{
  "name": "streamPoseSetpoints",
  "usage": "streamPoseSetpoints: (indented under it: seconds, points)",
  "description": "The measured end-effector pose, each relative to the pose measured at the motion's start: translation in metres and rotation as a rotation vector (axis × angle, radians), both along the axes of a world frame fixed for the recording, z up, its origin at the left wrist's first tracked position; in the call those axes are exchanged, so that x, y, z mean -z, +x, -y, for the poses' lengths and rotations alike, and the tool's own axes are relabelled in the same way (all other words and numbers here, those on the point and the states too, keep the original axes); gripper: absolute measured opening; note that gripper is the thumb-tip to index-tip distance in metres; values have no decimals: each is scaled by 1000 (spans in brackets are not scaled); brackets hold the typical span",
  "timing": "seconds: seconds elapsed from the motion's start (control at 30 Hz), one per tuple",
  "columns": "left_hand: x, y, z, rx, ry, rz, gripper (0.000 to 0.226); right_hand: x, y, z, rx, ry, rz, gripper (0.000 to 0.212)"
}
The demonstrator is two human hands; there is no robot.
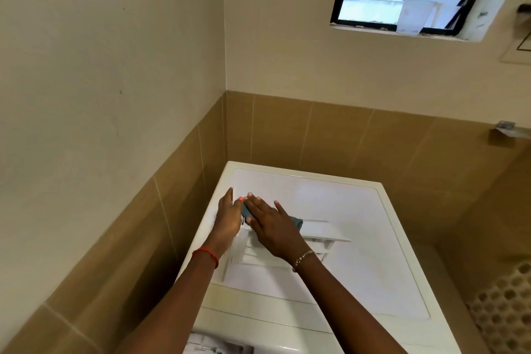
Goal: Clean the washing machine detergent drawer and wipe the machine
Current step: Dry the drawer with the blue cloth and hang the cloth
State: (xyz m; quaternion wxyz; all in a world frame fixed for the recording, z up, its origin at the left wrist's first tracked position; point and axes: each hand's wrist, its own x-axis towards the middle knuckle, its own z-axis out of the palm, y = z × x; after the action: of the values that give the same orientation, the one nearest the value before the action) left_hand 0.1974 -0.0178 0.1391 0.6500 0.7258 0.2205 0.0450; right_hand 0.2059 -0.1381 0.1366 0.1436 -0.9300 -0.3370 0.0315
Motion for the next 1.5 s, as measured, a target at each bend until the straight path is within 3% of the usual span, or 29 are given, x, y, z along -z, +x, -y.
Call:
streamPoseSetpoints:
  seconds: [0.2,0.53,0.73,0.9,1.1,1.23,1.37,1.5]
  points:
    - [-1,1,0,4,59,-2,47,9,1,-8,55,6,11,68]
    - [-1,1,-2,33,176,-70,47,18,12,39,144,34,12,62]
    - [-3,-1,-2,35,173,-52,46,14,19,85,229,43,-27,41]
    - [-3,-2,-2,34,171,-45,47,9,21,114,340,9,-137,37]
    - [2,-1,0,2,177,-39,46,15,25,121,591,180,-253,33]
    - [4,-1,1,12,203,-118,41,17,28,123,805,367,-386,47]
    - [3,-3,0,-1,211,-224,31,18,27,124,843,446,-376,42]
    - [3,-8,-4,85,156,-118,27,22,23,125,837,547,-350,41]
